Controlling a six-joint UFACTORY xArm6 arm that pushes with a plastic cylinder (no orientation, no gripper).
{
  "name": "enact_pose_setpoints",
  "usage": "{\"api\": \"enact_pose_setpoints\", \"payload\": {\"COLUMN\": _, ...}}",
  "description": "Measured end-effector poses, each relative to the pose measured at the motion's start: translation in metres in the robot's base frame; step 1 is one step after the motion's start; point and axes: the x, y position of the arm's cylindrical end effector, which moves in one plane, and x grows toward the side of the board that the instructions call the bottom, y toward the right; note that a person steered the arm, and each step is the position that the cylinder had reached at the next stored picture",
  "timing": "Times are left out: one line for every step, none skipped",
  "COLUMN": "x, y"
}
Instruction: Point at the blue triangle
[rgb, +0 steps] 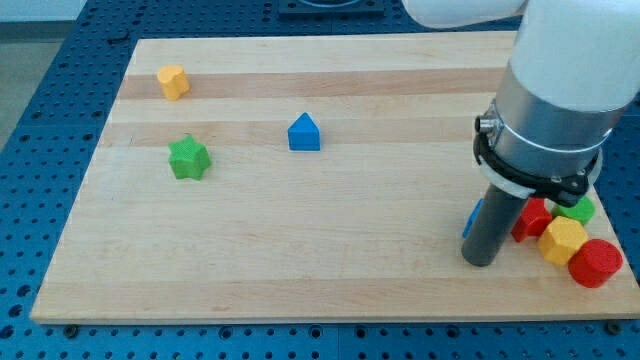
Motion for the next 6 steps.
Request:
{"api": "enact_pose_setpoints", "payload": {"x": -0.011, "y": -0.014}}
{"api": "enact_pose_setpoints", "payload": {"x": -0.036, "y": -0.051}}
{"api": "enact_pose_setpoints", "payload": {"x": -0.084, "y": -0.072}}
{"api": "enact_pose_setpoints", "payload": {"x": -0.151, "y": -0.079}}
{"api": "enact_pose_setpoints", "payload": {"x": -0.213, "y": -0.140}}
{"api": "enact_pose_setpoints", "payload": {"x": -0.221, "y": -0.209}}
